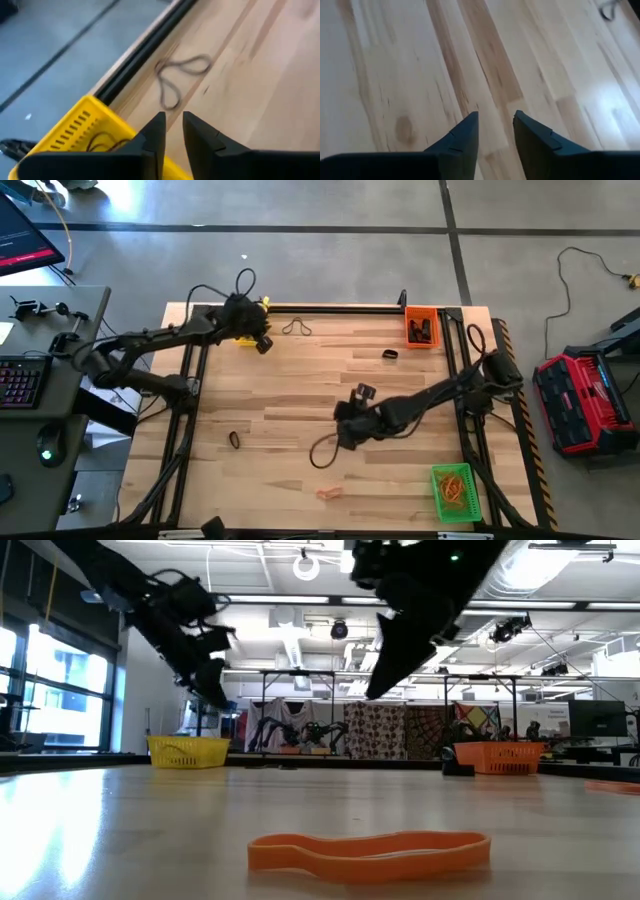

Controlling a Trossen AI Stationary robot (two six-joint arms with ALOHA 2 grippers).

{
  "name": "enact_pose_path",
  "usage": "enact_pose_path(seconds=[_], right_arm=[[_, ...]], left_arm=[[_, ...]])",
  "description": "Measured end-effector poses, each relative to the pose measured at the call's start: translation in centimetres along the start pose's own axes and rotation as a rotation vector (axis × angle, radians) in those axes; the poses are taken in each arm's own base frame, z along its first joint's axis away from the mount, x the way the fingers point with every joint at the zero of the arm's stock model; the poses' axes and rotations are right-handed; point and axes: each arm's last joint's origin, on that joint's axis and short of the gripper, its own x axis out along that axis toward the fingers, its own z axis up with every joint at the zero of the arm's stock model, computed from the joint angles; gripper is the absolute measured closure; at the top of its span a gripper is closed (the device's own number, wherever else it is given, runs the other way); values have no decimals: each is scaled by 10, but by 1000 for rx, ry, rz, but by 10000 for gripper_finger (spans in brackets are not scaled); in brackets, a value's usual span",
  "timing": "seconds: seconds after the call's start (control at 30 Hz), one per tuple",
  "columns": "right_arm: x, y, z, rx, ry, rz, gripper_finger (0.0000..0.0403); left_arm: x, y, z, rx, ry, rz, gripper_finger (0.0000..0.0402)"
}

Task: Sort rubber bands into baskets
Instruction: Put the black rubber band into the orange bin

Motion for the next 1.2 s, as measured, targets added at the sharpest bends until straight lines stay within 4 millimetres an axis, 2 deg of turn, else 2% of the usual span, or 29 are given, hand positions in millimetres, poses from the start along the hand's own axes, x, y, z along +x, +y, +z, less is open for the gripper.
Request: enact_pose_path(seconds=[0.13, 0.27, 0.43, 0.53, 0.7, 0.87, 1.03, 1.2], right_arm=[[11, -14, 11, -35, 1, 42, 318], [22, -35, 15, -106, 76, 77, 355], [36, -68, 12, -132, 223, 46, 396], [41, -90, 7, -147, 335, 9, 399], [47, -124, -1, -133, 494, -43, 375], [53, -160, -6, -120, 603, -70, 325], [64, -200, -8, -107, 626, -57, 264], [74, -235, -8, -102, 571, 64, 218]], left_arm=[[-19, -16, -3, -2, -139, -42, 367], [-33, -34, -13, 10, -274, -95, 384], [-45, -54, -27, 25, -407, -165, 393], [-50, -64, -32, 47, -454, -210, 394], [-57, -79, -34, 56, -517, -287, 394], [-62, -90, -34, 83, -536, -341, 394], [-64, -96, -35, 96, -541, -363, 394], [-64, -98, -35, 102, -540, -369, 394]])
